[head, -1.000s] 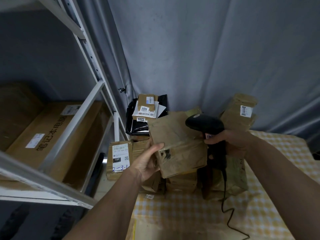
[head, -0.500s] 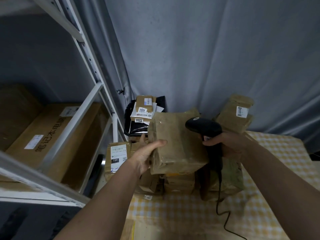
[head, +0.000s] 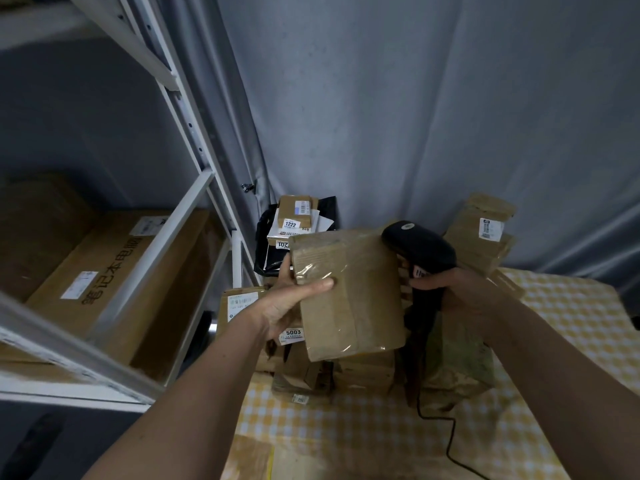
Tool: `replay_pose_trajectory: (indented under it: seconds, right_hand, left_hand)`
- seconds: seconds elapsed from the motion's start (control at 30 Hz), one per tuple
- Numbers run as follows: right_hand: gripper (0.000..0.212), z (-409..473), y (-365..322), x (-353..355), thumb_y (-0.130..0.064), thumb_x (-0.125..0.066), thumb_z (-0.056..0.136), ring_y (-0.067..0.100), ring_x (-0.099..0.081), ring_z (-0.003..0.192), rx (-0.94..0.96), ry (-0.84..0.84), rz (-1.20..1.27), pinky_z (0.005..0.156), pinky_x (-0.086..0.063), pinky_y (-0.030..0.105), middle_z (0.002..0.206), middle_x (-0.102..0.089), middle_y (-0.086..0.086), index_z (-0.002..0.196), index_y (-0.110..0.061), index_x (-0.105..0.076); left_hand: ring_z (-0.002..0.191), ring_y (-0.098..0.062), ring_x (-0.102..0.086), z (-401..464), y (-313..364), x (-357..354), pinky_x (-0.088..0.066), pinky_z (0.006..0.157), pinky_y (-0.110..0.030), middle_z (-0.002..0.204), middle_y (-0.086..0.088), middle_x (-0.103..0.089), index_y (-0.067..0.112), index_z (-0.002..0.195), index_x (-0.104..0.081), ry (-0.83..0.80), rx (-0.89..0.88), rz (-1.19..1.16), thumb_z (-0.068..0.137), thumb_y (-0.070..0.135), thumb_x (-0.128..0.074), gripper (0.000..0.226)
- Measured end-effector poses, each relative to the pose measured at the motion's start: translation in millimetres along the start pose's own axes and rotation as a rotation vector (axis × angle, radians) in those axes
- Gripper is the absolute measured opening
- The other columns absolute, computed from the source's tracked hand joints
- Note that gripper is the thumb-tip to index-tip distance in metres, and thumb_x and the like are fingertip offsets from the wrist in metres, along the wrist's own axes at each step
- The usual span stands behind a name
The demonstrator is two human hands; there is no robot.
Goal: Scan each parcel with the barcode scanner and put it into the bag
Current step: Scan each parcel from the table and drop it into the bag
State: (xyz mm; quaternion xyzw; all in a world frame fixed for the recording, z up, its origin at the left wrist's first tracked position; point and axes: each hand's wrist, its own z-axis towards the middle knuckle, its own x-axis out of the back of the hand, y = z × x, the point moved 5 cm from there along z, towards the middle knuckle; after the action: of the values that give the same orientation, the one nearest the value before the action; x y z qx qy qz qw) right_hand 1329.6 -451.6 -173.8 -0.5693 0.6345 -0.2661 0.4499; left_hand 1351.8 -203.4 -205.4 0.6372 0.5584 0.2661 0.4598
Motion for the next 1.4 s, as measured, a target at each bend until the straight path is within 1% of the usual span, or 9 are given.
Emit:
replay_pose_trajectory:
  seconds: [0.13,0.3,0.4,0.6,0.83,1.0,1.1,1.27,1.4]
  right_hand:
    - [0.054,-6.0,-2.6,-0.6,0.007,-0.062,0.068,0.032,-0.062,0.108,-0.001,-0.051,0.008,0.095,-0.047,0.049,0.116,-0.065,0.016,0.121,-0.007,-0.059]
    - [0.044,-12.0,-14.1,-16.5,0.007,-0.057,0.072,0.023,-0.073,0.083,0.013,-0.173,0.086,0.063,-0.059,0.033,0.093,-0.074,0.010,0.115,-0.003,-0.058]
    - [0.056,-8.2,-14.5,-22.2,0.001,-0.068,0.067,0.030,-0.067,0.102,-0.012,-0.212,0.027,0.079,-0.059,0.038,0.113,-0.068,0.016,0.122,-0.002,-0.057]
    - [0.032,1.1,-10.1,-20.3,0.003,-0.064,0.069,0.025,-0.066,0.082,-0.027,-0.128,-0.054,0.064,-0.055,0.034,0.091,-0.068,0.009,0.100,-0.006,-0.061]
    - [0.036,2.7,-4.4,-17.8,0.001,-0.068,0.061,0.028,-0.065,0.091,-0.043,-0.039,-0.100,0.071,-0.052,0.038,0.096,-0.069,0.010,0.096,-0.008,-0.064]
    - [0.034,-0.2,-6.9,-20.6,0.009,-0.065,0.073,0.030,-0.066,0.094,-0.029,-0.003,-0.111,0.071,-0.052,0.039,0.091,-0.073,0.009,0.102,-0.008,-0.062]
    - [0.033,-3.2,-13.4,-23.9,0.009,-0.062,0.079,0.029,-0.068,0.094,-0.011,0.000,-0.152,0.073,-0.054,0.039,0.094,-0.073,0.010,0.107,-0.007,-0.062]
    - [0.034,-5.3,-25.6,-29.4,0.009,-0.062,0.080,0.032,-0.065,0.102,0.032,0.010,-0.211,0.089,-0.052,0.046,0.103,-0.071,0.014,0.108,-0.011,-0.062]
    - [0.029,-6.0,-28.5,-34.4,0.004,-0.064,0.082,0.035,-0.064,0.104,0.056,0.028,-0.229,0.094,-0.050,0.049,0.107,-0.070,0.016,0.108,-0.008,-0.063]
  left_hand:
    - [0.116,-0.026,-0.062,-1.3,-3.3,6.3,-0.052,0.090,-0.049,0.126,-0.004,-0.065,0.031,0.141,-0.043,0.001,0.028,-0.051,0.043,0.055,-0.092,0.112]
    - [0.086,-0.028,-0.070,-11.8,-7.0,15.9,-0.052,0.084,-0.044,0.098,-0.012,-0.073,0.015,0.104,-0.072,0.062,0.091,-0.360,0.077,0.051,-0.069,0.045]
    - [0.083,-0.028,-0.070,-13.9,-13.7,22.7,-0.052,0.082,-0.045,0.096,-0.012,-0.073,0.016,0.108,-0.070,0.103,0.088,-0.449,0.075,0.053,-0.064,0.050]
    - [0.085,-0.029,-0.071,-15.0,-15.3,20.2,-0.053,0.081,-0.046,0.100,-0.013,-0.072,0.017,0.107,-0.073,0.102,0.103,-0.464,0.077,0.065,-0.059,0.059]
    - [0.104,-0.031,-0.061,-0.8,-5.2,15.3,-0.050,0.095,-0.047,0.120,-0.012,-0.064,0.013,0.129,-0.055,0.519,0.193,0.184,0.087,0.065,-0.052,0.068]
    - [0.094,-0.014,-0.060,-9.8,6.4,-20.7,-0.048,0.073,-0.031,0.111,0.002,-0.063,0.028,0.133,-0.048,0.186,0.137,0.214,0.070,0.071,-0.065,0.078]
    - [0.105,-0.017,-0.058,-11.3,8.8,-29.5,-0.048,0.084,-0.040,0.123,0.001,-0.059,0.040,0.144,-0.025,0.036,0.121,0.202,0.052,0.065,-0.083,0.112]
    - [0.103,-0.019,-0.059,-4.5,10.7,-30.3,-0.050,0.073,-0.039,0.117,0.001,-0.059,0.042,0.125,-0.024,0.056,0.068,0.134,0.057,0.044,-0.087,0.093]
    - [0.104,-0.020,-0.060,2.4,21.5,-14.3,-0.049,0.074,-0.038,0.120,-0.001,-0.061,0.037,0.135,-0.030,0.163,-0.049,0.046,0.056,0.046,-0.088,0.098]
